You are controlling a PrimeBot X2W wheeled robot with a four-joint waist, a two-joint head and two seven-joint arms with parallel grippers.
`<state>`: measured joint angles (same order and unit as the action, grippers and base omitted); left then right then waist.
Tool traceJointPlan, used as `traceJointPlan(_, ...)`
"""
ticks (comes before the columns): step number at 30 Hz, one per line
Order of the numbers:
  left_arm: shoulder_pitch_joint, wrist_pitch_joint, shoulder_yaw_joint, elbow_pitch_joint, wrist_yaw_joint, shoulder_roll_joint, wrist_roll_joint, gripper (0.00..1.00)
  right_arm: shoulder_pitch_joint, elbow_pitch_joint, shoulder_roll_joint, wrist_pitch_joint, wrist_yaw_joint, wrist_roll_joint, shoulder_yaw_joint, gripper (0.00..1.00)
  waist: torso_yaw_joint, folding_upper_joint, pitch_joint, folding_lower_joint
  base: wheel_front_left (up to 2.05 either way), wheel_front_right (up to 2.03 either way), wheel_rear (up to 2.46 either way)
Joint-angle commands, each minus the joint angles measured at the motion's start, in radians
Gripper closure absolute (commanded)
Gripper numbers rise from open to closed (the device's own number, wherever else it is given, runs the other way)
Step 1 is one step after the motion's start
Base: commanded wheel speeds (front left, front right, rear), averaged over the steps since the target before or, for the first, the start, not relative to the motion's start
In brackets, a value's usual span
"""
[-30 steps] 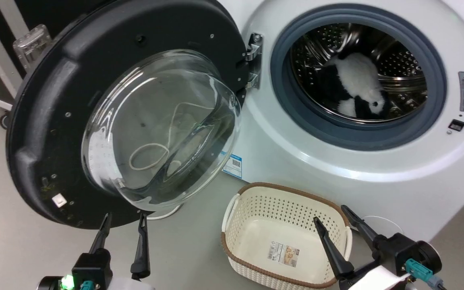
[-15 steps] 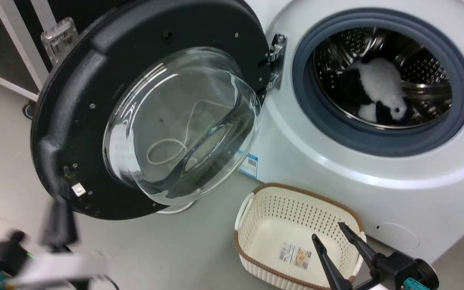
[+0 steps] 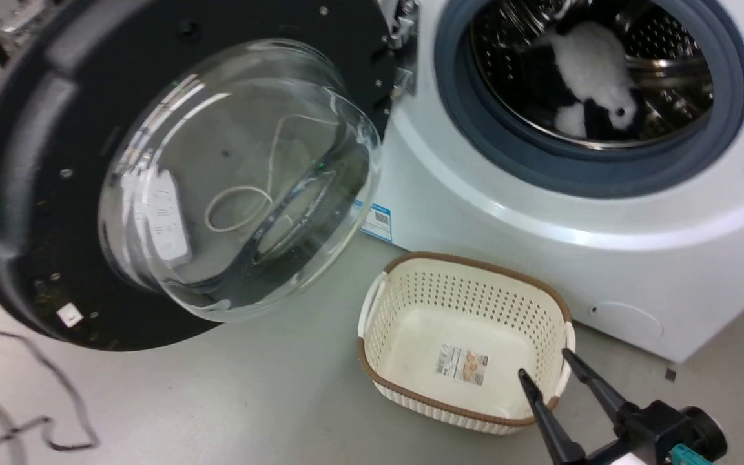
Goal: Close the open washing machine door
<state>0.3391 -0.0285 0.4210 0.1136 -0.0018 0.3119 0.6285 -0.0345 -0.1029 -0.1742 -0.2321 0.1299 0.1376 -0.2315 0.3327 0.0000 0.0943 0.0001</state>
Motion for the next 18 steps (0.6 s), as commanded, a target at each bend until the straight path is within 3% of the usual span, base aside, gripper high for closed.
traceJointPlan(1,0.039,0.026,0.043,0.049,0.008,0.026,0.058,1.0,0.014,0.004,-0.013,-0.013,0.001,0.011,-0.003,0.0,-0.02,0.0,0.021,-0.0001,0.0,0.0,0.0)
traceJointPlan(3,0.08,0.092,0.086,0.118,0.01,0.043,0.149,1.0,0.016,0.005,-0.021,-0.017,0.001,0.017,-0.002,0.0,-0.027,0.0,0.031,-0.0001,0.0,0.0,0.0)
traceJointPlan(8,0.181,0.326,0.194,0.286,0.073,0.056,0.404,1.0,0.018,-0.001,-0.042,-0.028,0.001,0.032,-0.01,0.0,-0.031,0.0,0.046,-0.0001,0.0,0.0,0.0)
traceJointPlan(11,0.197,0.457,0.216,0.331,0.097,0.051,0.503,1.0,0.021,-0.004,-0.048,-0.029,0.001,0.036,-0.01,0.0,-0.035,0.0,0.046,-0.0001,0.0,0.0,0.0)
traceJointPlan(18,0.112,0.687,0.18,0.273,0.058,0.028,0.6,1.0,0.02,-0.016,-0.039,-0.029,0.001,0.04,-0.002,0.0,-0.04,0.0,0.019,-0.0001,0.0,0.0,0.0)
